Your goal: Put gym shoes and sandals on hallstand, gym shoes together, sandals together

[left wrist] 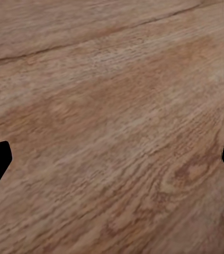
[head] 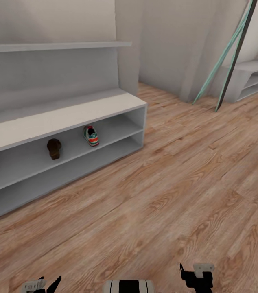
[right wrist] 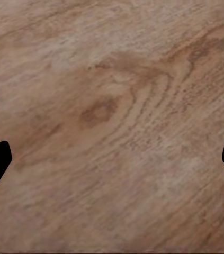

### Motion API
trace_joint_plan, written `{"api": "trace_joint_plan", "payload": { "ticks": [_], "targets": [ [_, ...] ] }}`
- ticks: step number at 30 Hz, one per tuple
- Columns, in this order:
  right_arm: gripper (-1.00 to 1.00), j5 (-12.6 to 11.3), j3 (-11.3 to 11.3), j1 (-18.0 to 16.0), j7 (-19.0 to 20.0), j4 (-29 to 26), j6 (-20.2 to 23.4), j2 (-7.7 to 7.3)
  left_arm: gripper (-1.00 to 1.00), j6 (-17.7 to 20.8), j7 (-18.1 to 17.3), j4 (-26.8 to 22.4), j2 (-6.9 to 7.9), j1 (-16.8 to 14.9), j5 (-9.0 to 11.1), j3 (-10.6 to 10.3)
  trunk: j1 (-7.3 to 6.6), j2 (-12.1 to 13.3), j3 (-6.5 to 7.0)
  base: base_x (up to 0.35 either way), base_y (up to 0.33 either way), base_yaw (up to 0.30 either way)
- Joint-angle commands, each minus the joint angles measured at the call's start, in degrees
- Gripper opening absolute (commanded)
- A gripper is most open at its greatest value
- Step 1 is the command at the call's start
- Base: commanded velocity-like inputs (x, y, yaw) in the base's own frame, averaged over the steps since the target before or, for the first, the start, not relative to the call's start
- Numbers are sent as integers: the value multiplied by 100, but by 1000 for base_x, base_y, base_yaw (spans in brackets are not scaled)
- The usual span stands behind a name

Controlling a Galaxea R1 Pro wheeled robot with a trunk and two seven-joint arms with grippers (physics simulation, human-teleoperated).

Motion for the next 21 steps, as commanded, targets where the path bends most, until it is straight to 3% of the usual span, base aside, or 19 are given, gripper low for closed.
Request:
{"api": "trace_joint_plan", "payload": {
  "ticks": [1,16,21],
  "targets": [
    [100,61,-30,-5,-34,7,-16,-5,100,-29,-28,0,-2,-5,-60,48,-1,-2,-5,0,0,-291],
    [100,60,-30,-5,-15,17,9,-22,100,-32,-28,0,-8,-5,-54,50,-1,-2,30,0,0,-290],
    [100,60,-29,-5,-14,27,2,-17,100,-29,-28,0,-8,-5,-57,44,-14,5,168,0,0,-265]
  ]
}}
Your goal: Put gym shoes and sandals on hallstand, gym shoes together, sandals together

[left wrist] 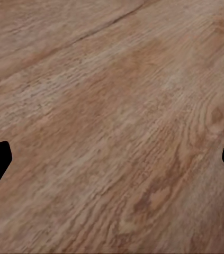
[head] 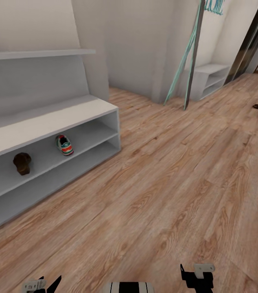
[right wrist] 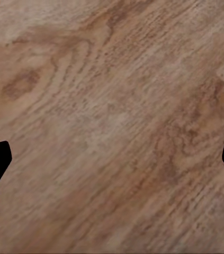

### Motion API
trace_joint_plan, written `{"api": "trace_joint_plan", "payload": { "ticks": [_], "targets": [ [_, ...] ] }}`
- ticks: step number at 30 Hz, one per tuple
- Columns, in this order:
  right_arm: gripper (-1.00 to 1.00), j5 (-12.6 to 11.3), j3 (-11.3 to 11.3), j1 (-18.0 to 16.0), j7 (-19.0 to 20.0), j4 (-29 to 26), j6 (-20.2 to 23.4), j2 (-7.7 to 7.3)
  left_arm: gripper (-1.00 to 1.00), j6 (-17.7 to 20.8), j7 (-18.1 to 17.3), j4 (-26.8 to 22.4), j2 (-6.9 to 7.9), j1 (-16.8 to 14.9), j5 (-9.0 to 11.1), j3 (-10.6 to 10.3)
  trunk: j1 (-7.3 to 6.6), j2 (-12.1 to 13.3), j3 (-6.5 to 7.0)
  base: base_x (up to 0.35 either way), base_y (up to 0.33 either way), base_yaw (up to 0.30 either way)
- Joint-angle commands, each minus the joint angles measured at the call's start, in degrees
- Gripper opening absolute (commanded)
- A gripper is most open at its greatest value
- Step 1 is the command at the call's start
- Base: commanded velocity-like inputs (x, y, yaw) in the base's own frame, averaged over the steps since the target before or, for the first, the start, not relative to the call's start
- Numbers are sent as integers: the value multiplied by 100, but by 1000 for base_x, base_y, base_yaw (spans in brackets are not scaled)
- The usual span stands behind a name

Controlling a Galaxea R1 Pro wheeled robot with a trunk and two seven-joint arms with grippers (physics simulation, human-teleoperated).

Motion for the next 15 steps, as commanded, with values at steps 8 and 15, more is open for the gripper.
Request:
{"api": "trace_joint_plan", "payload": {
  "ticks": [8,15],
  "targets": [
    [100,65,-25,-5,-35,11,-16,4,100,-28,-28,0,-4,-5,-63,50,-19,8,198,0,0,-258],
    [100,69,-20,-5,-35,17,-16,4,100,-28,-28,0,-4,-5,-56,53,-24,11,287,0,0,-247]
  ]
}}
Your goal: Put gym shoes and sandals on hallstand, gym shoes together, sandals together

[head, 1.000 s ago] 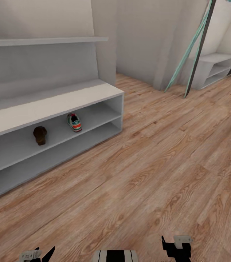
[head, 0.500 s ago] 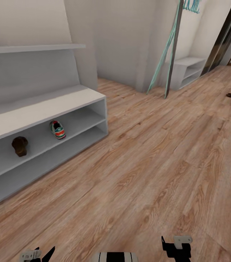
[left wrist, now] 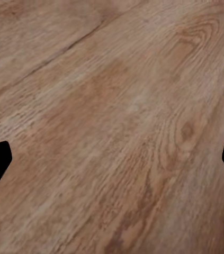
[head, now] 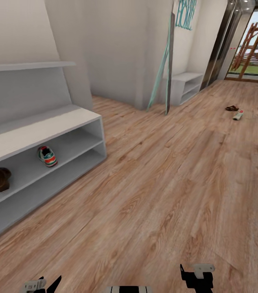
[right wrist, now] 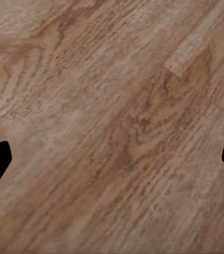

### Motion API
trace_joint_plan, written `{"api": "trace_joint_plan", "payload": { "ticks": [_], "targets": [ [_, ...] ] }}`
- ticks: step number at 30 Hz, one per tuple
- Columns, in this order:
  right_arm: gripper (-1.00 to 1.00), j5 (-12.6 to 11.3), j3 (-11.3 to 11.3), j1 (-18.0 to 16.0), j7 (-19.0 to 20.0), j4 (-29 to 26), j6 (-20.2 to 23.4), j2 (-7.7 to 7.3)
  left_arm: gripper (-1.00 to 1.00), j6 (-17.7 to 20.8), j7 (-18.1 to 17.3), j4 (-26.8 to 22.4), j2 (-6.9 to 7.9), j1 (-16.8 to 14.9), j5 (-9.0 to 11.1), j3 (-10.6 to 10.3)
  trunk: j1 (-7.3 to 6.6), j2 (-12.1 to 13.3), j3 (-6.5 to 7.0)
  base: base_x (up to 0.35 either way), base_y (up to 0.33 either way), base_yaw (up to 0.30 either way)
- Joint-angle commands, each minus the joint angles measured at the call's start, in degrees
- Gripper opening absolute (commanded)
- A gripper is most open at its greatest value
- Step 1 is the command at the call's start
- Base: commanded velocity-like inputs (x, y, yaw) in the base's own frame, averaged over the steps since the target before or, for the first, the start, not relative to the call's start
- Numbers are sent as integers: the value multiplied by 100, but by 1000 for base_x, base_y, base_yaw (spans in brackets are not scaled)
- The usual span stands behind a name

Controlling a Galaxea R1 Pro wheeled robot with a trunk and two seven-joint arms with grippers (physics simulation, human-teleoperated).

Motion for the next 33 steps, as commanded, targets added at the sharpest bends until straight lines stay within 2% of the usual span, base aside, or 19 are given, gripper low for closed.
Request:
{"api": "trace_joint_plan", "payload": {
  "ticks": [1,10,12,22,30,33],
  "targets": [
    [100,61,-30,-5,-34,10,-15,1,100,-28,-28,0,-4,-5,-61,47,-3,0,25,0,0,-244],
    [100,61,-28,-4,-34,12,-15,7,100,-28,-28,0,-4,-5,-60,47,-27,12,284,0,0,-244],
    [100,64,-28,-3,-34,12,-15,13,100,-28,-28,0,-4,-5,-60,47,-70,92,333,0,0,-243],
    [100,70,-28,-2,-34,13,-15,25,100,-28,-28,0,-4,-5,-52,47,-70,92,396,0,0,-236],
    [100,65,-28,-3,-34,13,1,43,100,-28,-28,0,-4,-5,-56,47,-246,413,550,0,0,-49],
    [100,62,-28,-1,-34,13,2,44,100,-28,-28,0,-4,-5,-52,47,-246,413,551,0,0,-3]
  ]
}}
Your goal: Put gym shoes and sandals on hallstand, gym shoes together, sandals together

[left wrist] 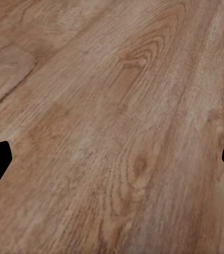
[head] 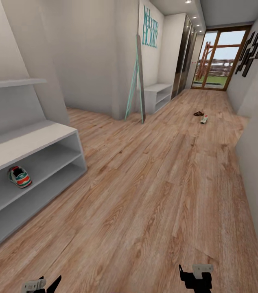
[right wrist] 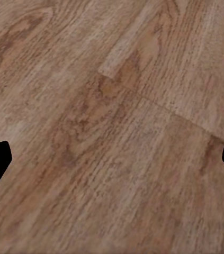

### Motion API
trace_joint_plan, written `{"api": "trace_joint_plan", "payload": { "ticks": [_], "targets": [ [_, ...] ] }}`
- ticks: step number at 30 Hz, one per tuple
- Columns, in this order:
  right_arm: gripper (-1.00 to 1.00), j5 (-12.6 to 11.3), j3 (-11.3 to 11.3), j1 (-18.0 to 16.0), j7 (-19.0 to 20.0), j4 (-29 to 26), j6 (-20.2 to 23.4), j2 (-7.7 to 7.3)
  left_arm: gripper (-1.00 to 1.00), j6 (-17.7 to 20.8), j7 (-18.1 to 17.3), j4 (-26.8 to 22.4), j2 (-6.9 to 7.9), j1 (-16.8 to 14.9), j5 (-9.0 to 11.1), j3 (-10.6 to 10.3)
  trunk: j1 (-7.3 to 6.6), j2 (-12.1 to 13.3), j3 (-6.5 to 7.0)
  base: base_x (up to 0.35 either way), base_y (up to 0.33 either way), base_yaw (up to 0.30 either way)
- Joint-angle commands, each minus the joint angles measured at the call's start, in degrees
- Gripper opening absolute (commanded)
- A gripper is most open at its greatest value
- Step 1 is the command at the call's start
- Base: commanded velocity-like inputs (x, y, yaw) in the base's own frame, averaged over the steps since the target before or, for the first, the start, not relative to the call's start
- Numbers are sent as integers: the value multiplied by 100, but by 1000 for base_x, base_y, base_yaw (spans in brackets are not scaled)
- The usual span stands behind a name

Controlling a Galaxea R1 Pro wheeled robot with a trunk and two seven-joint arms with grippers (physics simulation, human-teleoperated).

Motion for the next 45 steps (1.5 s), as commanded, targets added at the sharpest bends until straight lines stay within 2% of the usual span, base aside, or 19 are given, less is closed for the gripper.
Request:
{"api": "trace_joint_plan", "payload": {
  "ticks": [1,12,20,26,31,32,35,42,45],
  "targets": [
    [100,61,-29,-5,-33,8,-15,0,100,-28,-29,1,-4,-7,-60,47,-1,-2,-4,0,0,-1],
    [100,61,-29,-5,-41,8,-21,0,100,-28,-29,1,-4,-7,-60,49,-1,-2,-4,30,0,0],
    [100,65,-29,-6,-43,8,-24,7,100,-20,-22,1,-4,-7,-59,55,-1,-2,-4,289,0,-10],
    [100,69,-29,-4,-42,8,-24,9,100,-19,32,1,-4,-7,-59,56,-1,-2,2,334,0,-204],
    [100,69,-29,-4,-42,8,-24,11,100,-23,505,1,-7,-7,-61,54,-1,-2,16,337,0,-276],
    [100,70,-29,-2,-42,8,-24,14,100,-26,771,1,-13,-7,-71,48,-1,-2,20,338,0,-286],
    [100,70,-29,-2,-42,8,-24,16,100,-27,1017,1,-18,-7,-77,37,-1,-2,31,338,0,-287],
    [100,70,-29,-2,-42,8,-24,18,100,-28,1191,18,-33,-7,-81,21,-1,-2,60,338,0,-289],
    [100,70,-29,-7,-42,8,-18,18,100,-54,1207,77,-187,-7,-105,2,-1,-2,73,338,0,-290]
  ]
}}
